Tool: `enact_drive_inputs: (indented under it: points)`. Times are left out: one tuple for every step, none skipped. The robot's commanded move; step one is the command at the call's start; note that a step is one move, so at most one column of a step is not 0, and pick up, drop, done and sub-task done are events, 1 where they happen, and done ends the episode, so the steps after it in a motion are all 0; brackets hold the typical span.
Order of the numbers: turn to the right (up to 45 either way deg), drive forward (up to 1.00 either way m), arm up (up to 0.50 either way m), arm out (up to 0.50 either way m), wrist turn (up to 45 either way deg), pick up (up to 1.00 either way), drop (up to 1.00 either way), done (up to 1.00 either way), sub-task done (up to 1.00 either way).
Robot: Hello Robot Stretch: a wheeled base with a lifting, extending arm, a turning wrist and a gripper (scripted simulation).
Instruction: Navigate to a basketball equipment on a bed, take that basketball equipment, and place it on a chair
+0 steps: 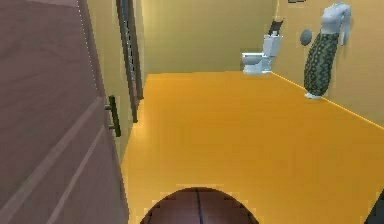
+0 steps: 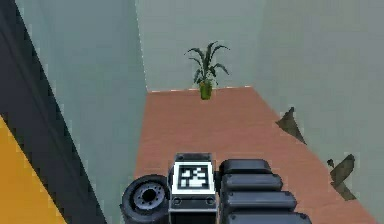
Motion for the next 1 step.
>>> enact_drive_inputs:
  points:
    - [-3.0,0.0,0.0,0.0,0.0,0.0,0.0,0.0,0.0]
